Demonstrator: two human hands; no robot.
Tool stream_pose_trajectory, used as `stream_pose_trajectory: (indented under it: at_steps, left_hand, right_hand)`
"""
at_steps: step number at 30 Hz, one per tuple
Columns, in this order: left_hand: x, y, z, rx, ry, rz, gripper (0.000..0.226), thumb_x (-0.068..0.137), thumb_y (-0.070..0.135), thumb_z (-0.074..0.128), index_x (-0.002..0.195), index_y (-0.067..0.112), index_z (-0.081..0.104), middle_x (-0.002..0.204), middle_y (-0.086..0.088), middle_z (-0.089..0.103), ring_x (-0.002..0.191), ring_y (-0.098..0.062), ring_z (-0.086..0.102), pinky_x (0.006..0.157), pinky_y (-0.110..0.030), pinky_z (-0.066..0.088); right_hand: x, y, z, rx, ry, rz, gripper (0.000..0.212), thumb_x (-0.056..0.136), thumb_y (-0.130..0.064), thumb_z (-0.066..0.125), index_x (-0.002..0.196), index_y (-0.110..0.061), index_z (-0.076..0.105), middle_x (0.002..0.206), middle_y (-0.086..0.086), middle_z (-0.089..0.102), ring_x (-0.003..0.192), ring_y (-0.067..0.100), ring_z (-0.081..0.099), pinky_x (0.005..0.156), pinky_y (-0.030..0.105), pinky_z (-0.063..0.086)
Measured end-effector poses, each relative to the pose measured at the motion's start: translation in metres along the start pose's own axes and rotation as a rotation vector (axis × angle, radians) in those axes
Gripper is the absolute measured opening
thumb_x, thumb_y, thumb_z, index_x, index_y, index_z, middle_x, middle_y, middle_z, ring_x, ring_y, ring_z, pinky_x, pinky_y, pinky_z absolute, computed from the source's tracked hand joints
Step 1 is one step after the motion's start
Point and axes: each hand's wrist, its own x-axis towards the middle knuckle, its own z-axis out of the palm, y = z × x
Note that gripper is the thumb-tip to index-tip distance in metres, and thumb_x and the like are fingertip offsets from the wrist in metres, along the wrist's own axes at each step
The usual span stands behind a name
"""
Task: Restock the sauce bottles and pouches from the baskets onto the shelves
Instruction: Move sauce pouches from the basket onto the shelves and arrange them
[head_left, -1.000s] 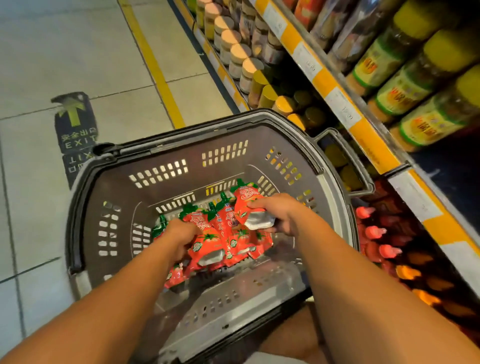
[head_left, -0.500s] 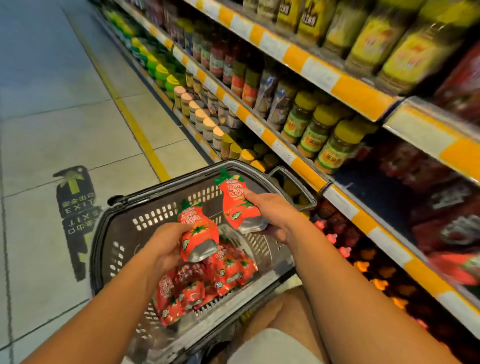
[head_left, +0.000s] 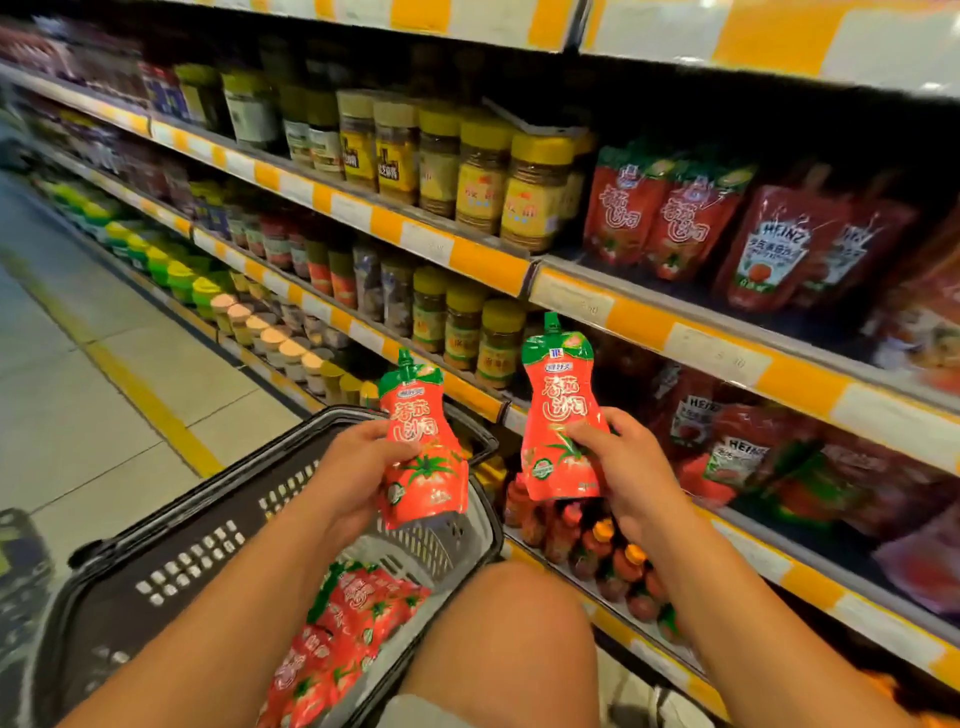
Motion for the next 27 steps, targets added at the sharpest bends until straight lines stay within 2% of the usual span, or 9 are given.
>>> stream_pose_trajectory:
  at_steps: [2,6,11,13,16,18,21,24,27]
  left_hand:
    - [0.010,0.006,0.026,0.082,-0.022,0.007,0.021,0.091,-0.002,0.067,0.111,0.002,0.069,0.101,-0.021,0.077,0.090,-0.037,0.075,0.084,-0.051,0.061]
    - [0.033,0.014,0.076,0.194,-0.040,0.026,0.002,0.092,0.005,0.069,0.094,0.004,0.071,0.087,-0.015,0.077,0.074,-0.027,0.076,0.069,-0.039,0.062]
    - [0.063,0.020,0.122,0.380,-0.048,0.093,0.013,0.092,0.009,0.071,0.080,0.012,0.068,0.081,-0.012,0.073,0.072,-0.026,0.070,0.066,-0.033,0.054]
    - [0.075,0.023,0.135,0.404,-0.055,0.122,0.010,0.092,0.010,0.072,0.084,0.013,0.068,0.085,-0.014,0.073,0.077,-0.029,0.070,0.068,-0.036,0.054]
    - [0.092,0.025,0.149,0.413,-0.057,0.184,0.008,0.092,0.012,0.073,0.097,0.016,0.068,0.095,-0.013,0.076,0.084,-0.034,0.072,0.073,-0.044,0.056]
    - [0.104,0.026,0.158,0.445,-0.058,0.236,0.015,0.091,0.012,0.073,0.102,0.021,0.067,0.098,-0.009,0.076,0.089,-0.029,0.073,0.072,-0.040,0.056]
    - [0.118,0.029,0.167,0.445,-0.064,0.304,0.026,0.091,0.007,0.072,0.114,0.018,0.064,0.102,-0.009,0.075,0.095,-0.026,0.071,0.077,-0.037,0.056]
    - [0.130,0.031,0.177,0.421,-0.075,0.334,0.051,0.092,0.002,0.070,0.137,0.016,0.053,0.111,-0.005,0.073,0.097,-0.017,0.071,0.072,-0.023,0.057]
    - [0.143,0.033,0.187,0.443,-0.076,0.396,0.060,0.091,-0.002,0.068,0.145,0.018,0.050,0.126,0.000,0.069,0.110,-0.013,0.067,0.088,-0.026,0.057]
  right_hand:
    - [0.008,0.000,-0.018,-0.017,0.072,-0.017,0.019,0.085,-0.019,0.078,0.103,-0.018,0.072,0.097,0.009,0.079,0.077,0.027,0.078,0.067,0.041,0.060]
    - [0.025,0.012,-0.036,-0.008,0.171,0.028,0.016,0.087,-0.018,0.078,0.100,-0.015,0.071,0.094,0.008,0.079,0.075,0.025,0.078,0.066,0.040,0.061]
    - [0.049,0.018,-0.040,0.053,0.298,0.041,0.017,0.082,-0.019,0.079,0.097,-0.017,0.071,0.095,0.011,0.077,0.078,0.031,0.077,0.073,0.056,0.063]
    - [0.059,0.016,-0.038,0.037,0.337,0.011,0.023,0.080,-0.021,0.079,0.101,-0.018,0.071,0.097,0.009,0.077,0.079,0.028,0.077,0.075,0.054,0.064]
    - [0.072,0.012,-0.032,-0.057,0.396,-0.025,0.048,0.075,-0.027,0.080,0.120,-0.016,0.070,0.107,0.008,0.075,0.092,0.030,0.074,0.084,0.053,0.061]
    - [0.081,0.011,-0.027,-0.117,0.424,-0.049,0.056,0.075,-0.029,0.080,0.129,-0.017,0.066,0.110,0.007,0.075,0.094,0.031,0.073,0.085,0.052,0.060]
    - [0.089,0.007,-0.020,-0.182,0.483,-0.109,0.055,0.079,-0.027,0.082,0.131,-0.020,0.065,0.110,0.007,0.075,0.096,0.031,0.072,0.085,0.049,0.059]
    - [0.099,0.010,-0.019,-0.156,0.544,-0.141,0.052,0.084,-0.017,0.079,0.134,-0.021,0.063,0.120,0.008,0.073,0.105,0.032,0.069,0.091,0.047,0.057]
    - [0.110,0.017,-0.018,-0.081,0.572,-0.146,0.053,0.088,-0.008,0.072,0.137,-0.024,0.060,0.128,0.009,0.069,0.107,0.032,0.066,0.093,0.047,0.056]
